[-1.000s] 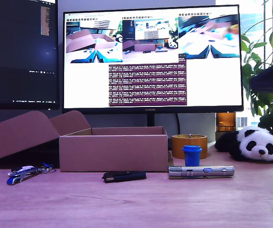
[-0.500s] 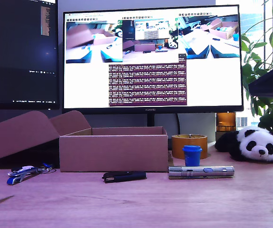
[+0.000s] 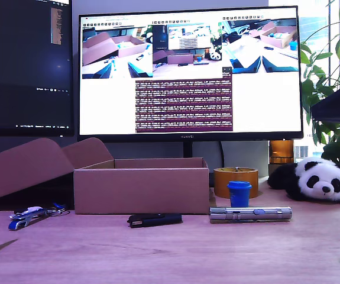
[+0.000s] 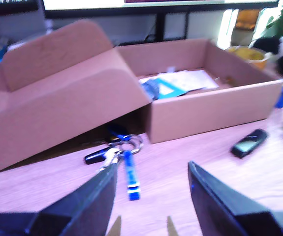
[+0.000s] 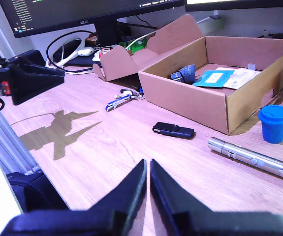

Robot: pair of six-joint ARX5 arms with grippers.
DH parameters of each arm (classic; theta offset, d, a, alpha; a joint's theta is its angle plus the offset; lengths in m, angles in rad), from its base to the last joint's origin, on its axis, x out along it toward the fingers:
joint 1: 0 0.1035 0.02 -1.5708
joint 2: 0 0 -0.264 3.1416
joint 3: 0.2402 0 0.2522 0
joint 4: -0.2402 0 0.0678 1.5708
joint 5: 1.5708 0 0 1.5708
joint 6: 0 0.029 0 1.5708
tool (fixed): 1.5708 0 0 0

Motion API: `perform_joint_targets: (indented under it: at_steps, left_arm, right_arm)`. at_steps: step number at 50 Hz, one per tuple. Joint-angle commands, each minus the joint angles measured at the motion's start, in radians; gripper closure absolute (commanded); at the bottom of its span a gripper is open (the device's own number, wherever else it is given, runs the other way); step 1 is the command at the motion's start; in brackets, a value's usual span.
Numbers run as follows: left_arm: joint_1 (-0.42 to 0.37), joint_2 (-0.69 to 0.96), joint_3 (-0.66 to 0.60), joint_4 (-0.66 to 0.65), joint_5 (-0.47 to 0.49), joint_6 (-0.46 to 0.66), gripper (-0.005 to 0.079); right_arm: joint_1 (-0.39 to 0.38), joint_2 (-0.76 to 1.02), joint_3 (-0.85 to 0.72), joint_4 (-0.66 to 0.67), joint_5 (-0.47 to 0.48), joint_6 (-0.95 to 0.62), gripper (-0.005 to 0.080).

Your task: Pick up the keys and place it inside the cardboard box

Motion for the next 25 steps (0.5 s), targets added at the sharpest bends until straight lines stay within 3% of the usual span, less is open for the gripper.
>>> perform_joint_targets:
  at_steps: [1,25]
  left_arm:
    - [-0.002,0.049,-0.018,0.043,-0.005,0.004,0.0328]
    - [-0.002,0.526,-0.017,0.436,-0.005,0.004,0.0329]
  right_arm:
    - [0.003,0.006,-0.013,0.008,0.001,-0.002,0.0765]
    - [0.003,0.006,-0.013,0.004,0.027,-0.002,0.0765]
